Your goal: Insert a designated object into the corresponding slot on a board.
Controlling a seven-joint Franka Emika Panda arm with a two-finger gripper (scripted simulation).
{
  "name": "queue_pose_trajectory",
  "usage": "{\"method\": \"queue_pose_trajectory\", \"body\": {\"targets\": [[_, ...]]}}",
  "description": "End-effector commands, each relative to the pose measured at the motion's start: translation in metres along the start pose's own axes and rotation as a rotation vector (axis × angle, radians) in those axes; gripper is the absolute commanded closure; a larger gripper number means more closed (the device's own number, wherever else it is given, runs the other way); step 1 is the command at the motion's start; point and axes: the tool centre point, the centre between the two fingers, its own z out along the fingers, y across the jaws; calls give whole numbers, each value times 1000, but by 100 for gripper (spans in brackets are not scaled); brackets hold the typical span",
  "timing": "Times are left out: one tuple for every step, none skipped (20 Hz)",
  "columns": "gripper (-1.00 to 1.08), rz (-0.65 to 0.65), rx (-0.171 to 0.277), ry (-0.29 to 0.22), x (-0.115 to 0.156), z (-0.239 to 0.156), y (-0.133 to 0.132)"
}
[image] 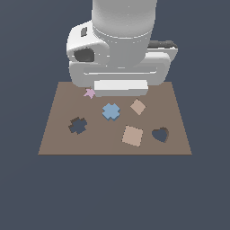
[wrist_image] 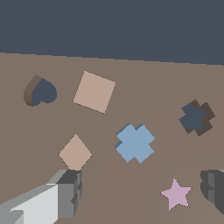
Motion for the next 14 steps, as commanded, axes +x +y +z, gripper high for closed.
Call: {"method": "queue_pose_trajectory", "body": {"targets": [[-92,0,0,0,0,0,0],[-92,-1,0,0,0,0,0],[-92,-3,0,0,0,0,0],[-92,-6,0,0,0,1,0],[-92,-11,0,0,0,2,0],[-92,-16,1,0,0,2,0],[-92,-24,1,0,0,4,1],[-92,-32,1,0,-1,5,1],[-92,-42,2,0,-1,6,1],[-92,-53,2,0,-1,8,1],[-92,-66,3,0,-1,10,2],[-92,-80,3,0,-1,12,2],[-92,-95,4,1,-2,14,2],[-92,-112,4,1,-2,17,3]]}}
